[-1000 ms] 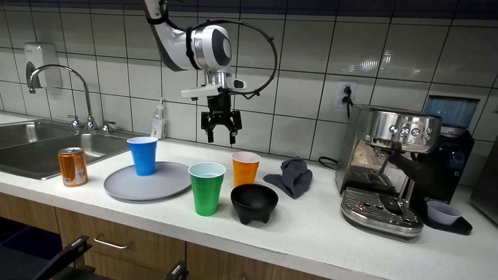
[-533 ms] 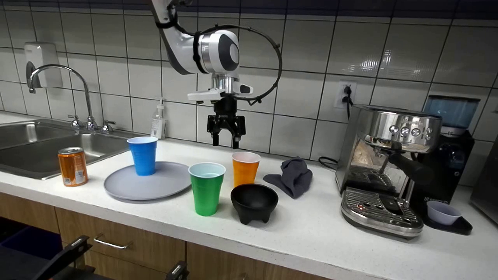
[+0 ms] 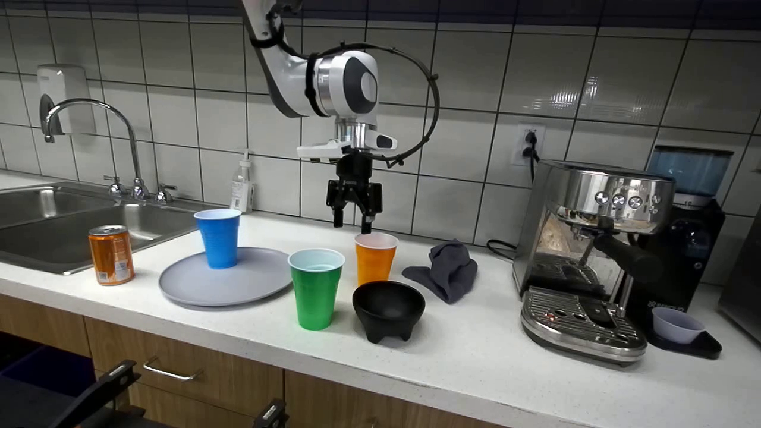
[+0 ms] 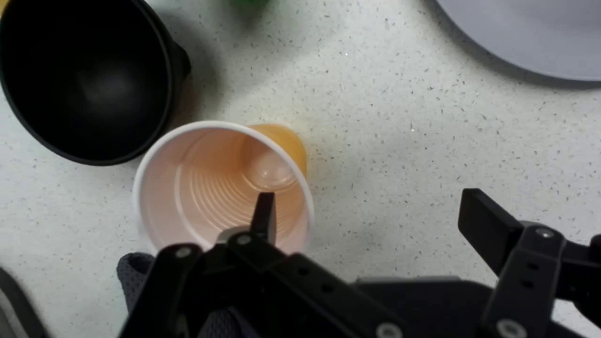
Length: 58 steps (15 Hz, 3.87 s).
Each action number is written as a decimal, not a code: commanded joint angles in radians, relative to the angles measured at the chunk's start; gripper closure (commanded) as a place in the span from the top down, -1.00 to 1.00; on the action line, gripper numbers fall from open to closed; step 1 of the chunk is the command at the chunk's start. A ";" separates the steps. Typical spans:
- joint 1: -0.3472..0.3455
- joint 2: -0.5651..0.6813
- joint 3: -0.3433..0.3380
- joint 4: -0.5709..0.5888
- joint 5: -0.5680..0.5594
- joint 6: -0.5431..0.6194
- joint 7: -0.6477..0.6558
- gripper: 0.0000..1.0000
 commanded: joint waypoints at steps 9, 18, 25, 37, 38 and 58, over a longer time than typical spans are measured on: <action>-0.008 0.067 -0.017 0.051 0.027 0.055 0.076 0.47; 0.000 0.046 -0.022 0.028 0.023 0.061 0.099 -0.75; 0.007 -0.016 -0.038 -0.026 0.008 0.074 0.118 -0.98; 0.082 -0.213 0.002 -0.201 -0.049 0.082 0.128 -0.98; 0.088 -0.227 0.011 -0.214 -0.051 0.082 0.126 -0.98; 0.165 -0.327 0.210 -0.324 -0.069 0.054 0.083 -0.98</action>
